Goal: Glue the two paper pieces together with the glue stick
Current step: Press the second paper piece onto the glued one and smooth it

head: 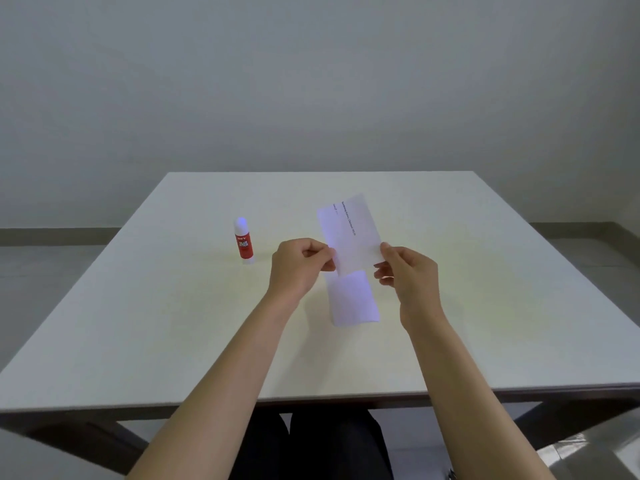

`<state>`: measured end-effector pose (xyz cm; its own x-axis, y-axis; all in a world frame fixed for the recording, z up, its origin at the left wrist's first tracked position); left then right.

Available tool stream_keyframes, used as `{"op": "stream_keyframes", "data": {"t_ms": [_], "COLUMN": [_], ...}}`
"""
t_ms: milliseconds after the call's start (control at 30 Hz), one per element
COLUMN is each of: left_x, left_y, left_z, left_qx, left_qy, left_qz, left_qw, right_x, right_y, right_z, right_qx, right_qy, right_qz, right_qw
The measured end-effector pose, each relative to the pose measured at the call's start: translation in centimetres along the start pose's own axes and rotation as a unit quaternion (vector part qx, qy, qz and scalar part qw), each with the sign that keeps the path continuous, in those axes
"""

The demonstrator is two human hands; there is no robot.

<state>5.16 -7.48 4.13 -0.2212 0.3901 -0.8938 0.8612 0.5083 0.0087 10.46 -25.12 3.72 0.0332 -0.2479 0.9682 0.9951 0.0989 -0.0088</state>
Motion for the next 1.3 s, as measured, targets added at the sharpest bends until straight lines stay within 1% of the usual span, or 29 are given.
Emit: {"op": "stream_keyframes", "data": {"t_ms": [133,233,300,400,467,567,700,1033,1300], "left_x": [0.9,1.8,2.5,3.1,3.4,3.8,4.0,4.2,3.7], "left_y": [-0.1,-0.6,-0.8,-1.0,-1.0,-1.1,-1.1,-0.8,-0.7], "left_z": [0.2,0.8,1.1,1.6,1.7,1.6,1.5,1.7,2.0], "left_qx": [0.013,0.027,0.040,0.054,0.061,0.079,0.093,0.109,0.103], "left_qy": [0.065,0.110,0.143,0.182,0.191,0.172,0.169,0.205,0.256], "left_qz": [-0.005,-0.017,-0.020,-0.027,-0.036,-0.051,-0.054,-0.064,-0.047], "left_qw": [0.998,0.993,0.989,0.981,0.979,0.981,0.980,0.971,0.960], "right_x": [-0.6,-1.7,-2.5,-3.4,-3.6,-3.7,-3.8,-3.7,-3.6], "right_y": [0.6,0.7,0.6,0.6,0.7,0.8,0.9,0.8,0.5], "right_z": [-1.0,-1.7,-2.2,-2.5,-2.6,-2.7,-2.5,-2.2,-2.0], "right_qx": [0.050,0.083,0.092,0.094,0.093,0.098,0.103,0.122,0.135], "right_qy": [-0.097,-0.195,-0.239,-0.273,-0.280,-0.278,-0.310,-0.346,-0.369], "right_qz": [0.016,0.048,0.067,0.084,0.090,0.100,0.100,0.081,0.066], "right_qw": [0.994,0.976,0.964,0.954,0.951,0.950,0.940,0.927,0.917]}}
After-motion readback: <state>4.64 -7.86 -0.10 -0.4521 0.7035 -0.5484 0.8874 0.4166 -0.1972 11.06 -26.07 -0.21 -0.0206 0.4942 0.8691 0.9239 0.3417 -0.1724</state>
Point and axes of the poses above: each hand's wrist, its own y-axis towards the middle knuckle, its own z-axis out of the palm, x = y × z, the point moved 5 cm from there along y, towards the middle knuckle, and after that the axes turned 14 degrees about y, right-handed, at the moved point
